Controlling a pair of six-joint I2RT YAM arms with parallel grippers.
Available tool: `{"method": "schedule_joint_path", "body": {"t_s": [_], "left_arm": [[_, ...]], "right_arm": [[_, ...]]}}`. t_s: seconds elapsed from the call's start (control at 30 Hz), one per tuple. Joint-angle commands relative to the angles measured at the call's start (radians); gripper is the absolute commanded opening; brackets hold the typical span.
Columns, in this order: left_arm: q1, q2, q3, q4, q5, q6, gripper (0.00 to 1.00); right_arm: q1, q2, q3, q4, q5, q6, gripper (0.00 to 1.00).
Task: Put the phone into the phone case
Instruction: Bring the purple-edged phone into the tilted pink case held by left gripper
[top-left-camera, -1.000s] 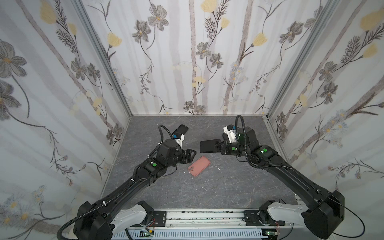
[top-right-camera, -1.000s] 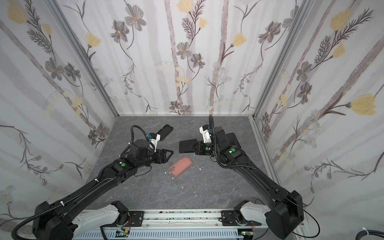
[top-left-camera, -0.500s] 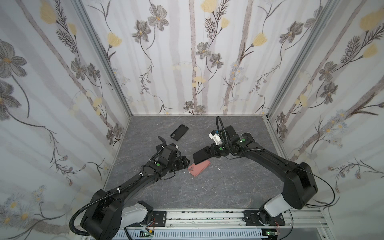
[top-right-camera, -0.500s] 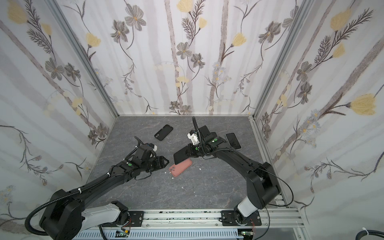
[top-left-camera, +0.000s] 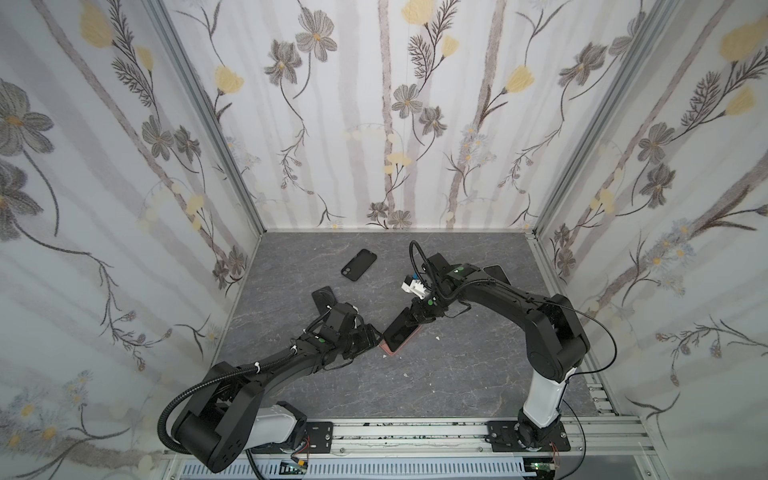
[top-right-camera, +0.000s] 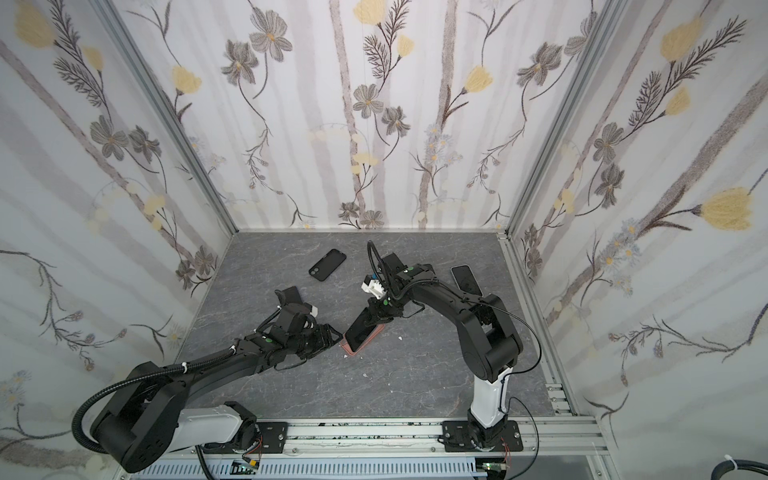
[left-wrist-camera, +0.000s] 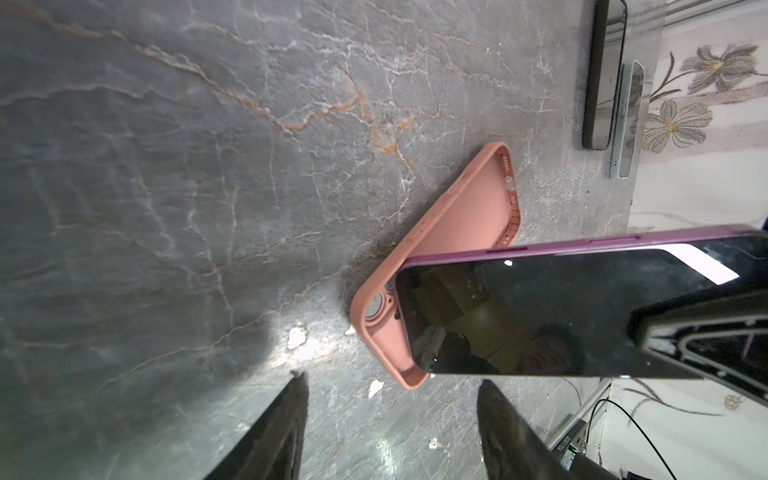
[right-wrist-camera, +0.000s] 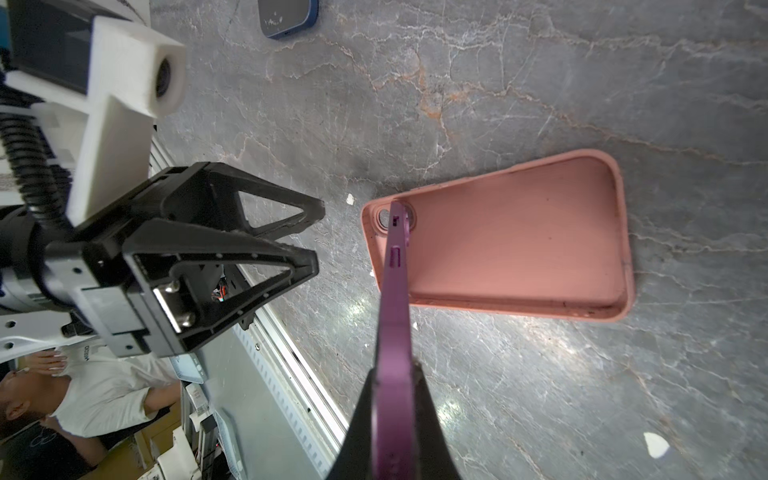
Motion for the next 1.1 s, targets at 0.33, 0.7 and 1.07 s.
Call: {"method": "schedule_joint_path", "body": {"t_s": [0.33,0.7,1.07], "left_arm": [[-0.023,0.122,0.014,0.170,0.062,-0.073,0.61],[-0.024,0.213,0.052,0.254,0.070,-0.103,0.60],[-0.062,0.133,-0.020,0.283,0.018,-0.180,0.61]], "right_arm": [[0.002,-0.036,-0.102,0.101,0.010,0.094,0.00],[-0.002,-0.092,-0.239,0.204,-0.024,0.166,0.00],[-0.058,-0.207,-0.474,0.472,-0.045,0.339,0.00]]}}
